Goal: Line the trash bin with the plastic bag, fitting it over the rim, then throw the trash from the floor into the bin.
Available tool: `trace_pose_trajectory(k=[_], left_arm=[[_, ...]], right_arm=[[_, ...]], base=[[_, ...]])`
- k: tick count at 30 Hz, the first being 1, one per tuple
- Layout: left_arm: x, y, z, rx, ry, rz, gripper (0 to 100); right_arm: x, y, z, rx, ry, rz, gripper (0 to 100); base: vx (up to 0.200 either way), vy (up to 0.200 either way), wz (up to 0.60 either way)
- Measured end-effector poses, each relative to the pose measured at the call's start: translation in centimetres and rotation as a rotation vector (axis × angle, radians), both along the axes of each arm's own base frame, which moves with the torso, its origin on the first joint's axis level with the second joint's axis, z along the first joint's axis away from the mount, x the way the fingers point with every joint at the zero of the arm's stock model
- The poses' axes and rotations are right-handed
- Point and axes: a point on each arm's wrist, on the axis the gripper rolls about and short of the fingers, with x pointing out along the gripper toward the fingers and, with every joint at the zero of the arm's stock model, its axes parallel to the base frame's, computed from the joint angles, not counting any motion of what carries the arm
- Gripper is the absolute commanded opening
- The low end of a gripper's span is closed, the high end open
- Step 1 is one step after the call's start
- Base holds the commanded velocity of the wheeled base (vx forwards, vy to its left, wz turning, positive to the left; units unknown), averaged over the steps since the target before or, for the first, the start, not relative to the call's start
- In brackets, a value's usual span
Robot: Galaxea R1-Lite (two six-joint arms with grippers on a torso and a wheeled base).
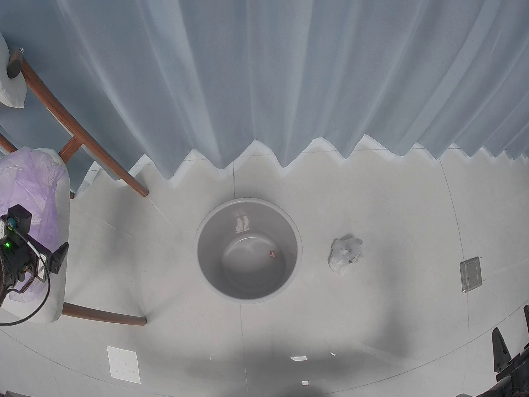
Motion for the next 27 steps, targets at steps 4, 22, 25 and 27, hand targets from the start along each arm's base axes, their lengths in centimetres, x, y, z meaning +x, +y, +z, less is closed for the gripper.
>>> trace_pose_trajectory(k=[4,22,25,27], left_arm=[[0.7,-0.2,-0.5,-0.001,0.03,-0.015,100],[4.9,0.6,-0.8,0.008,0.055,0.014,0],[5.1,0.6,-0.8,0.002,0.056,0.012,0],[5.2,0.6,-0.8,-0.004,0.054,0.014,0]], right_arm=[[0.0,0.0,0.0,0.0,0.0,0.0,100],[0.0,0.0,0.0,0.0,0.0,0.001,100],[0.0,0.0,0.0,0.0,0.0,0.001,100],[0.0,0.0,0.0,0.0,0.0,0.001,100]], base=[[0.0,0.0,0.0],[0.0,0.0,0.0],[0.0,0.0,0.0],[0.0,0.0,0.0]])
